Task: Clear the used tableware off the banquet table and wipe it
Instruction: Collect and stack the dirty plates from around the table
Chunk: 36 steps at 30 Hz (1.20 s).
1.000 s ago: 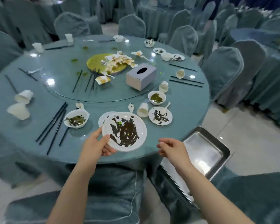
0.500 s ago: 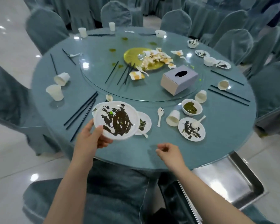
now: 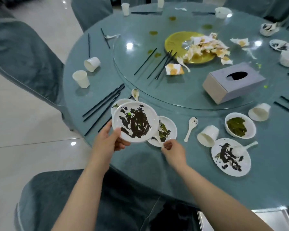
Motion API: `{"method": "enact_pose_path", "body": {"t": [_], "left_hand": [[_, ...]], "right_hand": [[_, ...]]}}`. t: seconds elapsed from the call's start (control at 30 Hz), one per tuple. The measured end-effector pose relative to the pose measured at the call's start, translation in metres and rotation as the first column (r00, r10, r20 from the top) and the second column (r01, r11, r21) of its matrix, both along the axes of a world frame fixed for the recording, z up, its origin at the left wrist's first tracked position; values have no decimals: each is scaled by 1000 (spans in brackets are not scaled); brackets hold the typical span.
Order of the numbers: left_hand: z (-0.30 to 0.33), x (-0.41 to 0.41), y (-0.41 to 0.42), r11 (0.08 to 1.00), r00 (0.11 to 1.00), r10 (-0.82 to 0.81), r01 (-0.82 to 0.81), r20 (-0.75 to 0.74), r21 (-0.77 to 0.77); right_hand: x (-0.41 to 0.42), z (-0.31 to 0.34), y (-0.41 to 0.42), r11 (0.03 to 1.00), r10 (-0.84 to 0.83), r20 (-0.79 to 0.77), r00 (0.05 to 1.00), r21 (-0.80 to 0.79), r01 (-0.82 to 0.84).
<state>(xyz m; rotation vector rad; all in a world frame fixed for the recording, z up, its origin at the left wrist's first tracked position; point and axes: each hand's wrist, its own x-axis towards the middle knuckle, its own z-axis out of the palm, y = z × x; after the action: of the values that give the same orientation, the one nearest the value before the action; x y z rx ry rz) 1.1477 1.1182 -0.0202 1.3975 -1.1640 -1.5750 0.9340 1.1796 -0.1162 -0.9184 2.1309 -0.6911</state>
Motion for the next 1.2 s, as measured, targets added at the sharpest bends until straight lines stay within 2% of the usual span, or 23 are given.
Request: {"method": "enact_pose_path", "body": {"t": [0.1,0.2,0.4,0.6,0.73,0.87,0.93,1.07,1.2], "left_hand": [[-13,-18,0,999,999,33,-33,8,38],[-25,-37,3,999,1000,10,-11,28,51],[-51,-82,-1,994,999,-35,30,38,109],[-72,-108,1,983,992,-49,27,118,180],[-82,-114,4,986,970,-73,35,233,162],[-90,-113,7,990,884,-127,84,450,114],[-91,-114,8,986,846,-159,109,508,127],[-93,-121,1,986,887,-127,65,444,152],[-97,-125,-7,980,908,-58,-28,415,197]], "right_hand": [[-14,1,3,1000,-12,132,991,-13,14],[-32,4,15,991,-101,257,961,-62,121],[-72,8,27,905,-322,320,891,-173,389],[-78,1,23,888,-365,390,845,-126,442],[-86,1,20,920,-315,341,886,-121,374],[-94,4,27,948,-255,238,937,-130,290],[-96,6,33,962,-219,189,957,-123,245],[-101,8,50,980,-168,108,980,-87,178],[-114,9,73,974,-203,48,978,-90,207]]}}
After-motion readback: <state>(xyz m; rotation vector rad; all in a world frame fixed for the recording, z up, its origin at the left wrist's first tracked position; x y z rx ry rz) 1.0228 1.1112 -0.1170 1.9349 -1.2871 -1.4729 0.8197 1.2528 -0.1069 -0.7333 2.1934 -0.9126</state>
